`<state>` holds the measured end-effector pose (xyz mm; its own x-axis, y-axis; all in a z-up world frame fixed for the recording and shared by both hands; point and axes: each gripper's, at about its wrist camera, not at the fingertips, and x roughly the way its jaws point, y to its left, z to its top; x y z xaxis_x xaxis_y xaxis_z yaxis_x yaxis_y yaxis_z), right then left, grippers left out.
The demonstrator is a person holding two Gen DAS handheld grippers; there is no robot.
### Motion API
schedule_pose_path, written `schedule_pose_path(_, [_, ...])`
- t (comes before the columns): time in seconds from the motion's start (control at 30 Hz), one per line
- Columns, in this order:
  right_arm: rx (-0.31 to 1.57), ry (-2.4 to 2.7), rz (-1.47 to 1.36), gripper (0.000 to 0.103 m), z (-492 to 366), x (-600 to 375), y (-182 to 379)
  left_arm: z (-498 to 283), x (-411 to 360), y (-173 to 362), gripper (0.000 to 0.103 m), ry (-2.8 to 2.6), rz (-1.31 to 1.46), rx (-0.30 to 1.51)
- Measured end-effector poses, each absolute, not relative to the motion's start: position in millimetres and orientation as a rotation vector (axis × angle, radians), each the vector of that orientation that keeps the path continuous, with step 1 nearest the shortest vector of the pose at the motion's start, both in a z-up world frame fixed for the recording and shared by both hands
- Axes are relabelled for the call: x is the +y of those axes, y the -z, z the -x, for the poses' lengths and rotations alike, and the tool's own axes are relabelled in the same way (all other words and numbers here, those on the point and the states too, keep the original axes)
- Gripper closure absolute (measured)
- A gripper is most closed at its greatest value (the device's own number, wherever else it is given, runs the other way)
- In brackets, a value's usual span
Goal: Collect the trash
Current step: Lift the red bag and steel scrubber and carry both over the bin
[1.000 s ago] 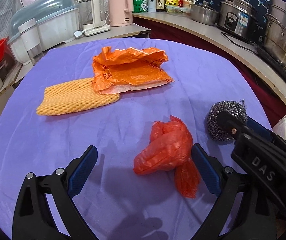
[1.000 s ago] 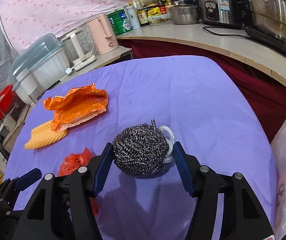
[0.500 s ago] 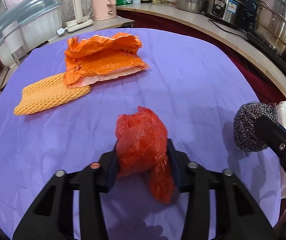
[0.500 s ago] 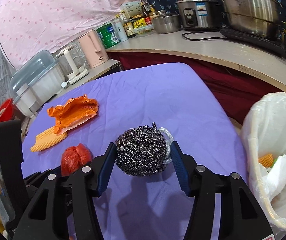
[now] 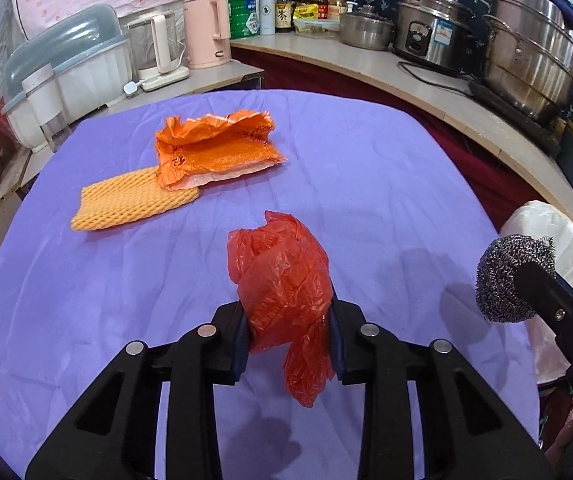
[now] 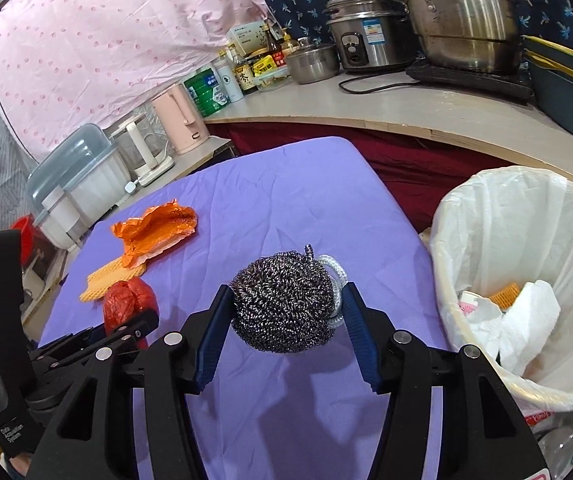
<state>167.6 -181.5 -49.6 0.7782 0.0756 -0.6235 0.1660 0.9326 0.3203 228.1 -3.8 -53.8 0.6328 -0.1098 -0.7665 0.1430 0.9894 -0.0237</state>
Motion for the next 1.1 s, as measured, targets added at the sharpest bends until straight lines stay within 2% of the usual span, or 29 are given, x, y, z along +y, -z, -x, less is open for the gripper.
schedule_pose_path(0.63, [0.563,0.146,-0.42,0.049,-72,-239,7,-149,-62,-2,0.073,0.275,-0.094,0.769])
schedule_pose_path(1.1, [0.514,0.238,-0.455,0.049,-22,-294,-2,-109,-125,-18,0.073,0.385,-0.137,0.737])
